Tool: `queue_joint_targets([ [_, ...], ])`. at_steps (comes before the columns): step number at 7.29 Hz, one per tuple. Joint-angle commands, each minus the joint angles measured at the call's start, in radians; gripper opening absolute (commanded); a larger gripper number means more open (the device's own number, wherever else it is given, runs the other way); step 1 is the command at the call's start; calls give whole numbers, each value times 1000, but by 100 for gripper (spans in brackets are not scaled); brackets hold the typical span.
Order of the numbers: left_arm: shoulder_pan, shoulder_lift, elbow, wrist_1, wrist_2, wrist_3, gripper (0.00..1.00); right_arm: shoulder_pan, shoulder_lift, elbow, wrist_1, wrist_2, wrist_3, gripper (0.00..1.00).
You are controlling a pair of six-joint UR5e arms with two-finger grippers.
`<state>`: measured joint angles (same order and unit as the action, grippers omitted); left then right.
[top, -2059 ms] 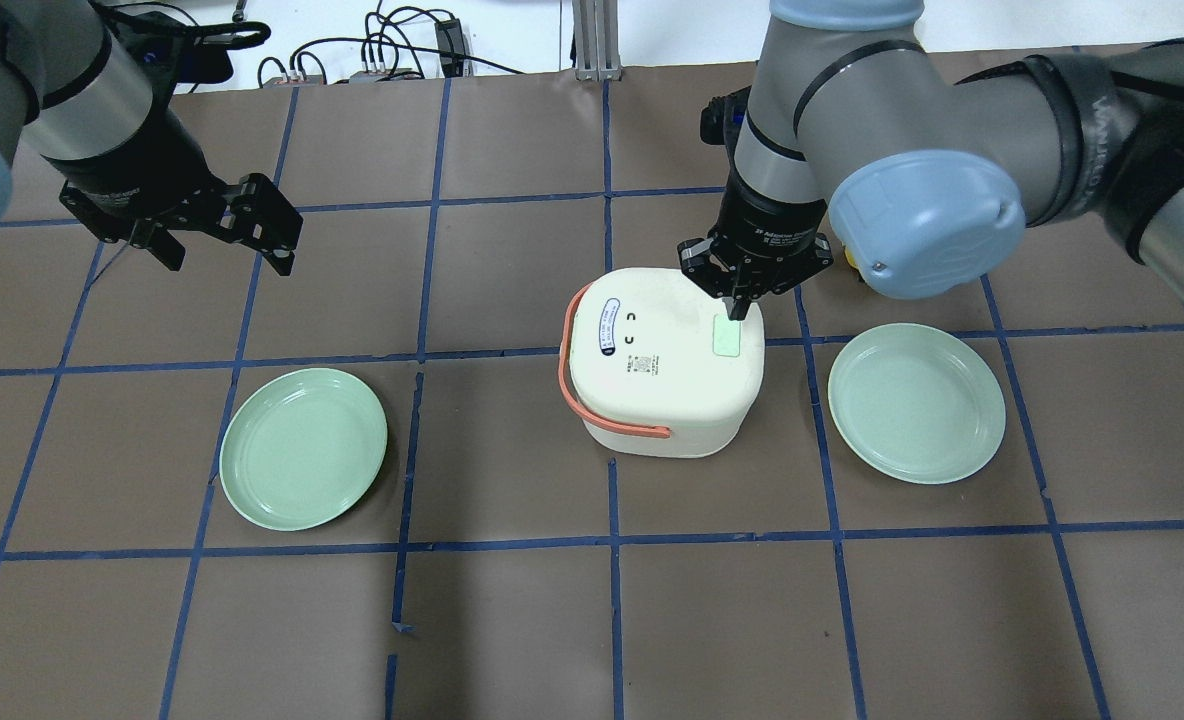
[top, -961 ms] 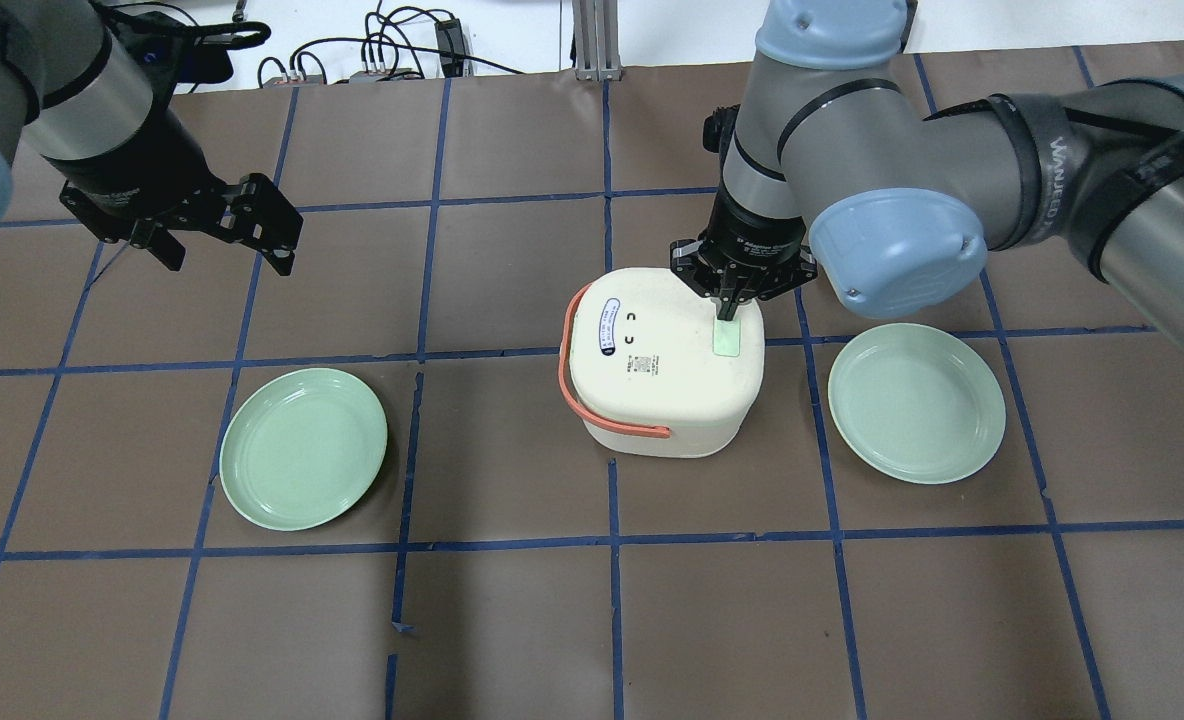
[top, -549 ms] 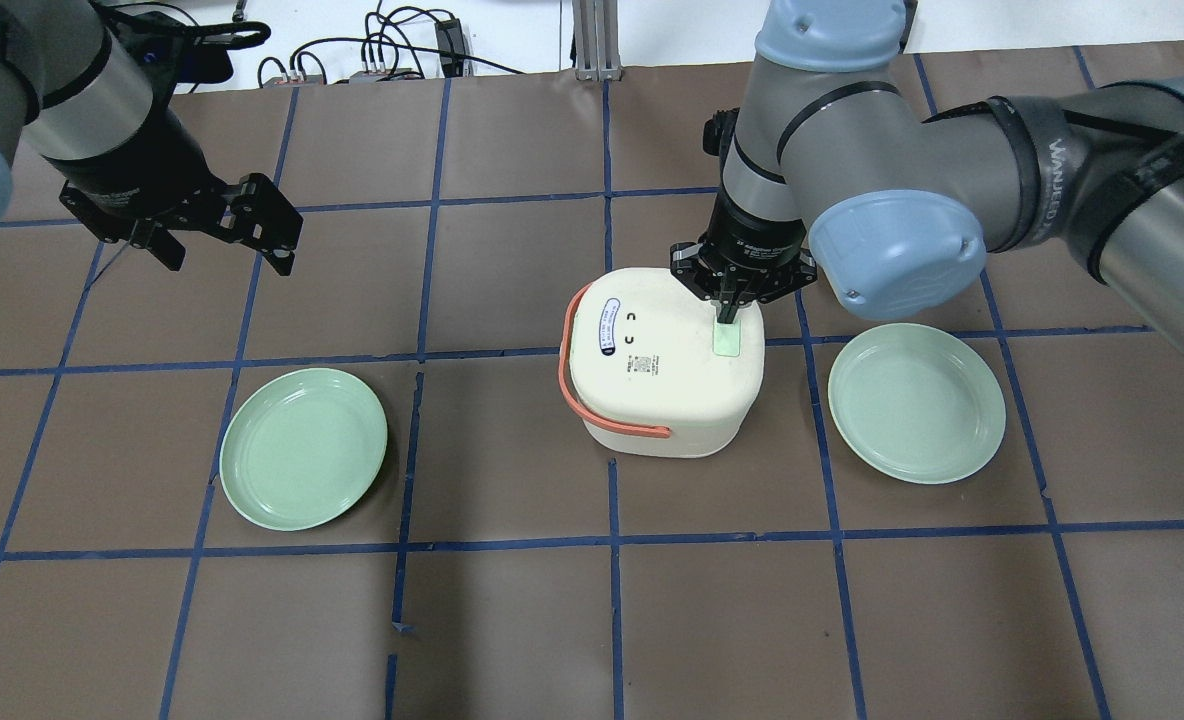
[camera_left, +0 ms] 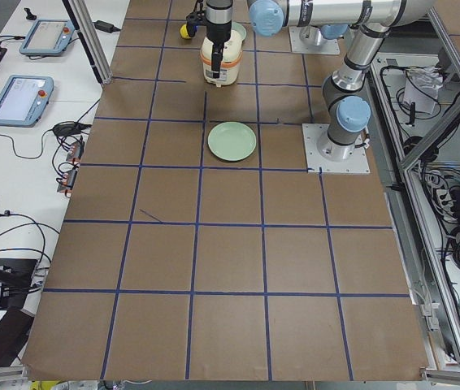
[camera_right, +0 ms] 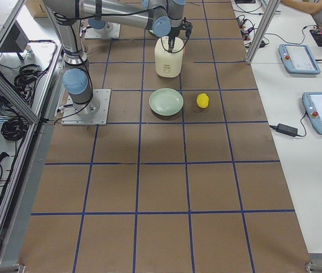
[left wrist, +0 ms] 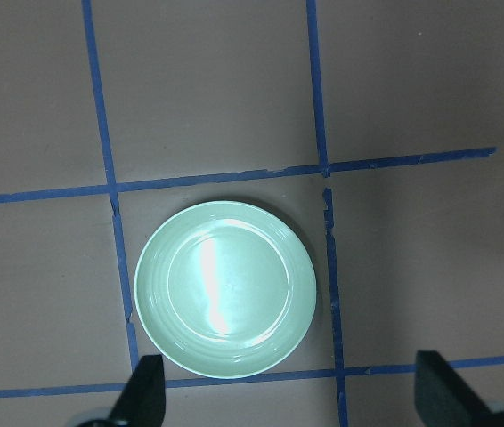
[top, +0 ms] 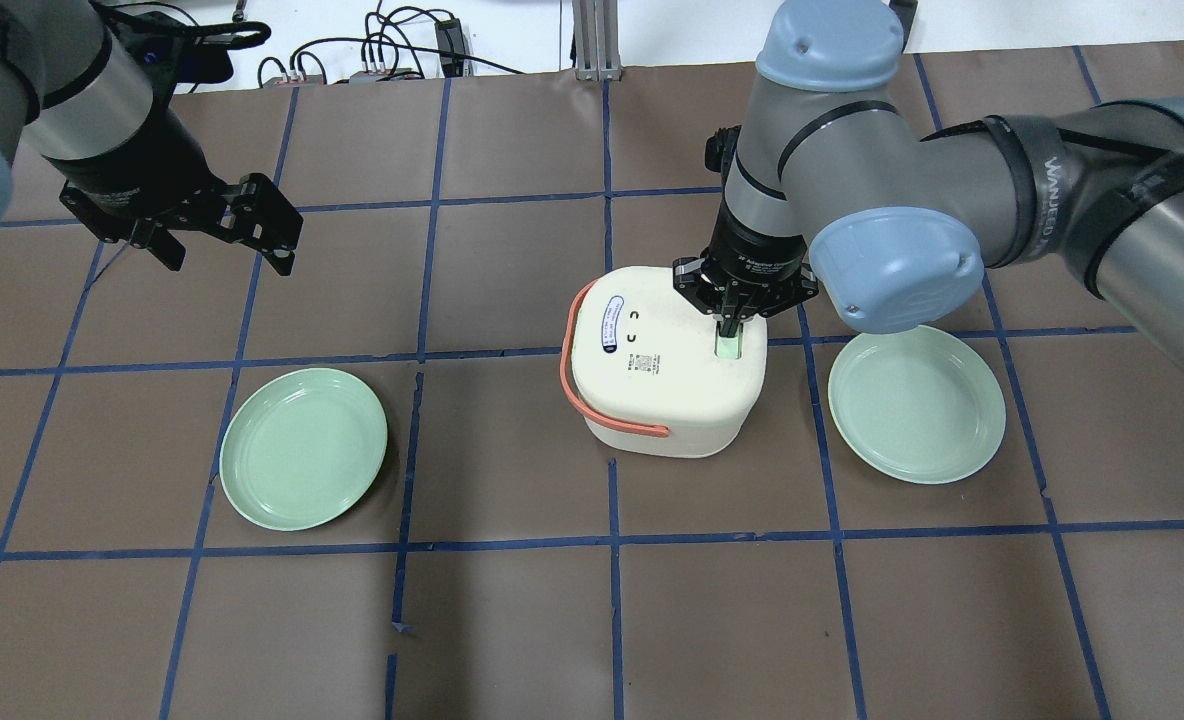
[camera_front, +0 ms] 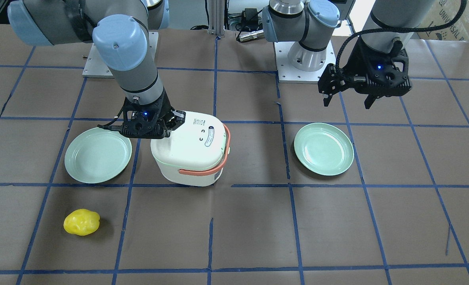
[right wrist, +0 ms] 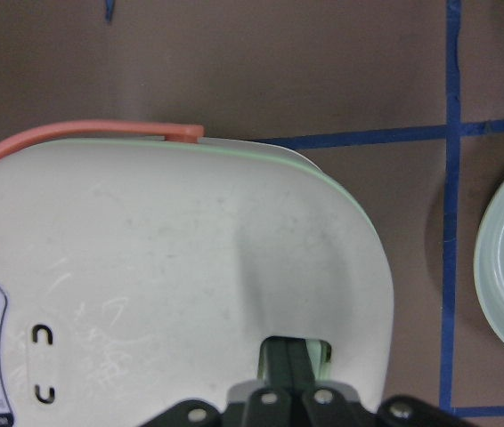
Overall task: Press rice cooker button
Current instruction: 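Lift the right gripper away as the cooker lid pops open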
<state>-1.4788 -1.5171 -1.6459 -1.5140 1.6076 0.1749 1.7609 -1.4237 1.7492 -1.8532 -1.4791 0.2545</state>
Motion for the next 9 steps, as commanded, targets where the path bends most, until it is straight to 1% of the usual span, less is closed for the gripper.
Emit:
queue_joint_targets([
  [1,2,0,0,0,0,0,100,0,-9,-5,-1,5,2,8],
  [2,0,0,0,0,0,0,100,-1,-18,-17,8,5,2,10],
  [3,0,0,0,0,0,0,100,-1,-26,-72,55,5,2,11],
  [5,0,0,0,0,0,0,100,-27,-12,-216,231,3,-15,13],
  [6,0,0,0,0,0,0,100,-73,-8,-262,268,-3,-67,17],
  [7,0,0,0,0,0,0,100,-139,-14,-272,319,-6,-119,23],
  [8,0,0,0,0,-2,0,100,-197,-23,-270,334,-9,-197,34],
  [9,0,2,0,0,-2,0,100,-210,-33,-272,333,-17,-234,54],
])
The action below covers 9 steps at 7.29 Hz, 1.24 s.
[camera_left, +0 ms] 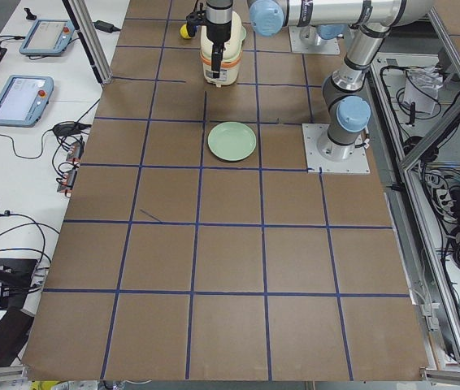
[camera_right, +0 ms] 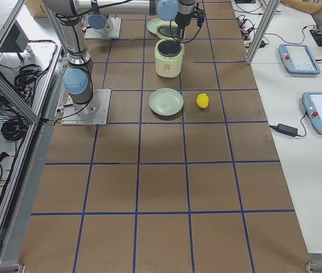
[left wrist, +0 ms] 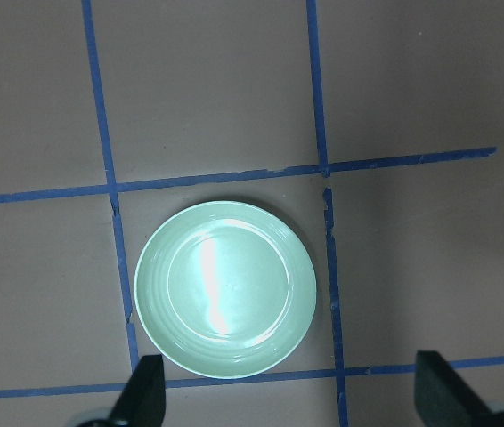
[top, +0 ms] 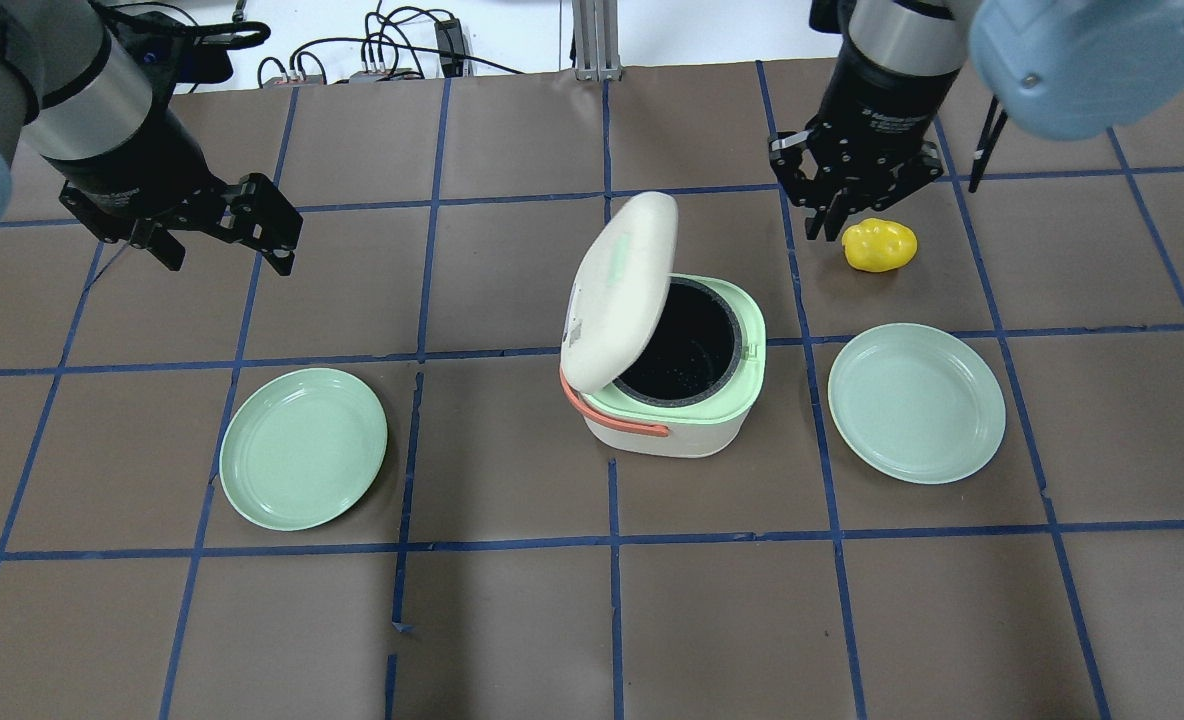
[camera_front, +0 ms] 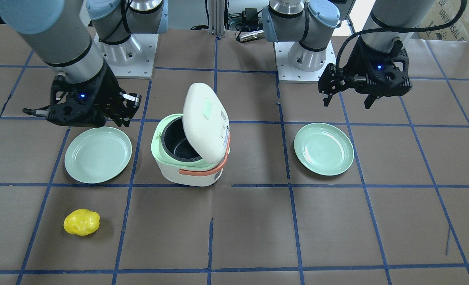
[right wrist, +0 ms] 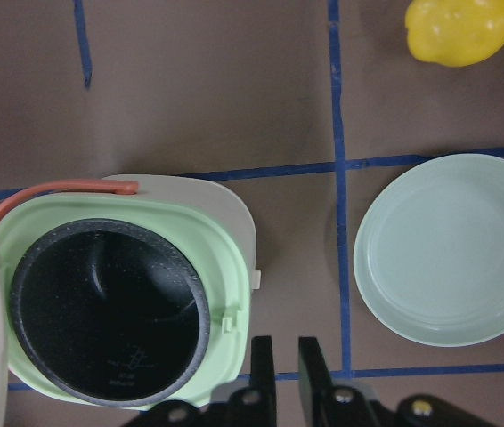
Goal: Press rice cooker button
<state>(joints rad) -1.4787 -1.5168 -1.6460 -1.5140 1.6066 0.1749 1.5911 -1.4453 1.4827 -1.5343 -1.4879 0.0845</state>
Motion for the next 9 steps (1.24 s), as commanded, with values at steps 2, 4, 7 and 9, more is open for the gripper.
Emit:
queue_joint_targets([
  [2,0,1,0,0,1,0,100,-39,-88,1,0,-60,-103,99],
  [4,0,0,0,0,-1,0,100,-28,-96,-53,14,-52,-106,100],
  [7,0,0,0,0,-1,0,100,-19,-64,-62,31,-54,-89,100],
  [9,0,0,0,0,1,0,100,-31,-52,-71,68,-63,-89,100],
])
